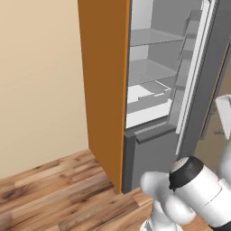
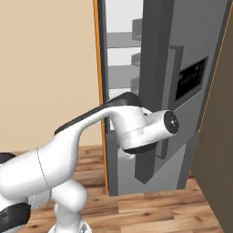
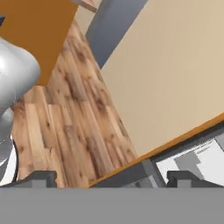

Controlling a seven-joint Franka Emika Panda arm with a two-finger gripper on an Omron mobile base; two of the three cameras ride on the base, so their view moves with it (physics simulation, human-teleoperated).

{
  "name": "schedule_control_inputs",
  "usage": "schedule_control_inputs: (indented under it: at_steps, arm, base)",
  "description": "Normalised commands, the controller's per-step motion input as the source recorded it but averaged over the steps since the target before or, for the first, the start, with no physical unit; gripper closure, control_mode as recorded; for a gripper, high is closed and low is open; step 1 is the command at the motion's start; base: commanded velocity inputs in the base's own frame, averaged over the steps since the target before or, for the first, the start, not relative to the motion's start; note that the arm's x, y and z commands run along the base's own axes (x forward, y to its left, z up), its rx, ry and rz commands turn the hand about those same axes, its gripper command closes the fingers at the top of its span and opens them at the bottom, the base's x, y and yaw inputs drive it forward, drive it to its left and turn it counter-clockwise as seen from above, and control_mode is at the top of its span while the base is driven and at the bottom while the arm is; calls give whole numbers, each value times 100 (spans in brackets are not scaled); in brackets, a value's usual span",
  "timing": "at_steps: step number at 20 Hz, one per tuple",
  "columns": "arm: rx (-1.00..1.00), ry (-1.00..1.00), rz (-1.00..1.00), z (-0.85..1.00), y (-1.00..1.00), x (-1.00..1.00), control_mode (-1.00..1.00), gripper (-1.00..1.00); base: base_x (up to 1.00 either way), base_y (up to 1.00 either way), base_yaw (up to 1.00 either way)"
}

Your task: Place one of the steaks on the plate and the other in the bowl. Then place the bowl in the fridge.

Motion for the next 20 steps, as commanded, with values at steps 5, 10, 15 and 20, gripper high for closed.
schedule_control_inputs:
  at_steps: [5, 10, 15, 20]
  arm:
    - [-87, 25, -15, -13, 79, 26, -100, -100]
    - [-98, 30, -23, -34, 29, 41, -100, -100]
    - [-88, 39, -21, 8, 27, 66, -100, -100]
    - [-64, 43, -13, 58, 74, 69, -100, -100]
  base:
    - [0, 0, 0]
    - [0, 0, 0]
    - [0, 0, 0]
    - [0, 0, 0]
